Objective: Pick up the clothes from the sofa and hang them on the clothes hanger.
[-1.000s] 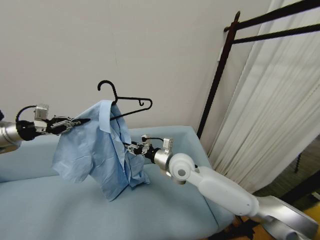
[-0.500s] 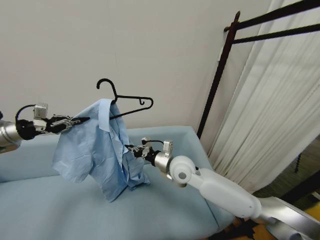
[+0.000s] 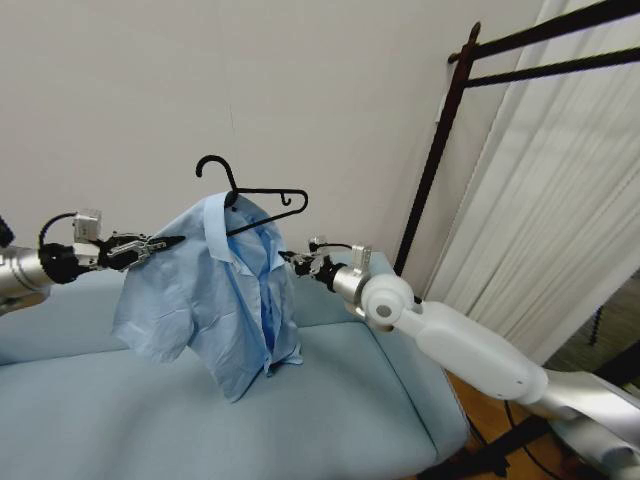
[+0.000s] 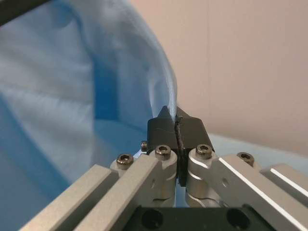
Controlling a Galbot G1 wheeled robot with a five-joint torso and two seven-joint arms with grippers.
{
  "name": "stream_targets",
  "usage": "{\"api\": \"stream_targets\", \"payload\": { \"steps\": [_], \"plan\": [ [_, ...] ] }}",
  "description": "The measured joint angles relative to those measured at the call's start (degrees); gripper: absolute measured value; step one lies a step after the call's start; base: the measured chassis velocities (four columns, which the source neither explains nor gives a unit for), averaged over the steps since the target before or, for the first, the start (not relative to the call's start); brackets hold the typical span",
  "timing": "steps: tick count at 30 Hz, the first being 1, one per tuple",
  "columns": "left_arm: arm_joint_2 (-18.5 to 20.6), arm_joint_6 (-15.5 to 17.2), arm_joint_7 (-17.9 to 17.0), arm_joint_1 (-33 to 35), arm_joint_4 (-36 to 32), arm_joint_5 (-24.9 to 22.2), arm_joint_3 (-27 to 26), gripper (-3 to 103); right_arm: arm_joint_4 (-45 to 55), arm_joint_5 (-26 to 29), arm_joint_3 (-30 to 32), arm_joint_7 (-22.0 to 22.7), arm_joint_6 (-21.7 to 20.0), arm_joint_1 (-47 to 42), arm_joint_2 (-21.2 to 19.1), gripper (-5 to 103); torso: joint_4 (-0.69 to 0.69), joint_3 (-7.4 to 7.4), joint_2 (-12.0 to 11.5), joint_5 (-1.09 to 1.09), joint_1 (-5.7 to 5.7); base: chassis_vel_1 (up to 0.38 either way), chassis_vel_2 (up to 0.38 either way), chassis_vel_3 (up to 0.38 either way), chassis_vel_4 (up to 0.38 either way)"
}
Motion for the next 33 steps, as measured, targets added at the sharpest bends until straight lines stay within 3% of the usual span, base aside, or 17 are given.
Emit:
{"api": "stream_targets", "payload": {
  "steps": [16,33],
  "plan": [
    [-1.4,-0.4,0.0,3.1,-1.0,0.6,-2.7,2,-6.7,-10.2,-2.8,-5.5,0.9,10.4,-2.6,0,0.0,0.0,0.0,-0.01,0.0,0.0,0.0,0.0,0.0],
    [-3.0,-0.6,-0.5,3.7,-1.4,3.1,-2.3,2,-8.0,-14.8,-8.1,-10.9,1.9,18.0,-5.7,0,0.0,0.0,0.0,-0.01,0.0,0.0,0.0,0.0,0.0]
  ]
}}
